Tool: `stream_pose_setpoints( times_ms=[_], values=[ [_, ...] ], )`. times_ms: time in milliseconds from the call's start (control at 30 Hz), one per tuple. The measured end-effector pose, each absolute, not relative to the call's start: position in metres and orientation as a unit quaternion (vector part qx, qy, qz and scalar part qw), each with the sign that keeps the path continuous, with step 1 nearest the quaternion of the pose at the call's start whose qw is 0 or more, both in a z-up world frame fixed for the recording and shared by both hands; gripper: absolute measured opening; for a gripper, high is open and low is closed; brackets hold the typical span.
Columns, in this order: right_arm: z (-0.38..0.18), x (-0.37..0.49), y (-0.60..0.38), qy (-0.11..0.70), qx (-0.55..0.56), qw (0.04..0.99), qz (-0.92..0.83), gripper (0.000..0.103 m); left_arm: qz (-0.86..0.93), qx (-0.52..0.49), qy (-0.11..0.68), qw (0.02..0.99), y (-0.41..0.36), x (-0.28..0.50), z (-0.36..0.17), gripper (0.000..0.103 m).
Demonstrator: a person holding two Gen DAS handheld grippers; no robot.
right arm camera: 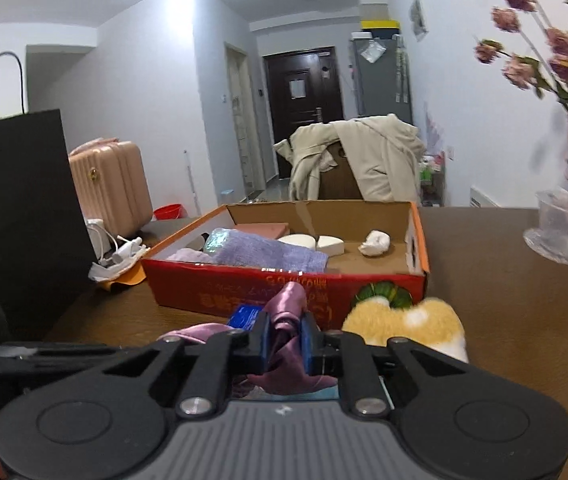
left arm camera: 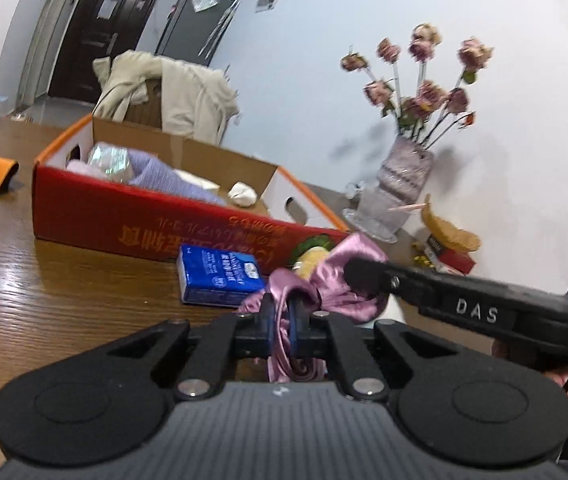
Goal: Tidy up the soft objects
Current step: 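Grasp the pink satin bow with both tools together, then carry the pink bow into the box and open both tools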
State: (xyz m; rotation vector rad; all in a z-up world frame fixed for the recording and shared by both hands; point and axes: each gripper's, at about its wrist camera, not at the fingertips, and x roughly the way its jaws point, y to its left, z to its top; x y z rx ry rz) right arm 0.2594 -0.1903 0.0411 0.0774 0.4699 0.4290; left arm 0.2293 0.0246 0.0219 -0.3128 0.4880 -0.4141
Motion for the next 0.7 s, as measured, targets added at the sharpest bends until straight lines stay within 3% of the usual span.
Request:
stream_pose_setpoints(
  times_ms=[400,700],
  values=[
    [0.049,0.204,-0.194,0.228,0.079,0.950,0.197,0.015,-0.221,-0.131,0.213,0.943,0.026,0.188,0.040,0.006],
    [0.091,0.262,-0.193,0.171,0.092,0.961,0.197,0.015,-0.234,-0.107,0.161,0.953,0.020,0.263,0.101,0.006]
  ],
)
